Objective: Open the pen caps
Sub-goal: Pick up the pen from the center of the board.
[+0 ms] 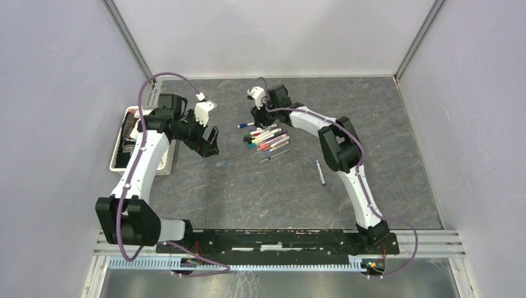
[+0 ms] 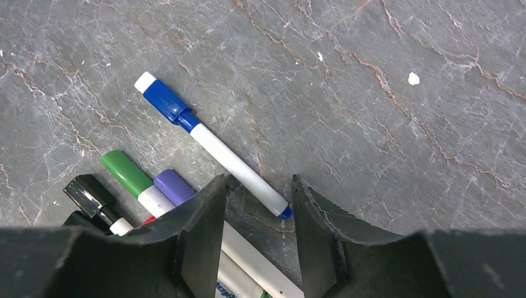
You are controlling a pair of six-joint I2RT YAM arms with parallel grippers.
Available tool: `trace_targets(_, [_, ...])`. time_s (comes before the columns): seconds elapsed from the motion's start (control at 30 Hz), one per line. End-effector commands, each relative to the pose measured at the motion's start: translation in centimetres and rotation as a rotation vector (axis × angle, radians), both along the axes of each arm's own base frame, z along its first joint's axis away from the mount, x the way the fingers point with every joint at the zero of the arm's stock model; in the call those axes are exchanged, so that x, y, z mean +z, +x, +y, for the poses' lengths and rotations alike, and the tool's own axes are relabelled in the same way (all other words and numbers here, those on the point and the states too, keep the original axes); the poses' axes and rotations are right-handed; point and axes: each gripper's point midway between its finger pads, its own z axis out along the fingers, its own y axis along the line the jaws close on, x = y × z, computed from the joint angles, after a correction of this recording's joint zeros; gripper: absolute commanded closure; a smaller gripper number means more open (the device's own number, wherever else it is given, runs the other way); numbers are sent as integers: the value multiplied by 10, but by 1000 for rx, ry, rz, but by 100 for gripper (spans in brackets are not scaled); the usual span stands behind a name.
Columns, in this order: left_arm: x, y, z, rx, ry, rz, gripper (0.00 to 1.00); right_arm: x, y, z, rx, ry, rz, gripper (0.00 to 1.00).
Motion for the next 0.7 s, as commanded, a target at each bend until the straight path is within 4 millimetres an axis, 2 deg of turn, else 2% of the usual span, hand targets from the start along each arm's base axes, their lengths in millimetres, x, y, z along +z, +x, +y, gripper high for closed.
trace_targets(0.0, [9,-2,2,-31,18,-44,0,7,-14,3,42,14,23,52])
trace_targets(0.2, [9,-2,1,-36,16,-39,0,16,-28,19,114,34,-9,52])
trace_targets(0.3, [9,-2,0,-44,12,-38,0,13,-32,29,145,21,-5,51])
trace_targets(0.47, [6,-4,0,-51,10,-27,0,1,-34,32,138,10,17,53])
trace_targets(0.67, [8,-5,-1,-57,9,-23,1,-12,-35,25,111,-20,29,71])
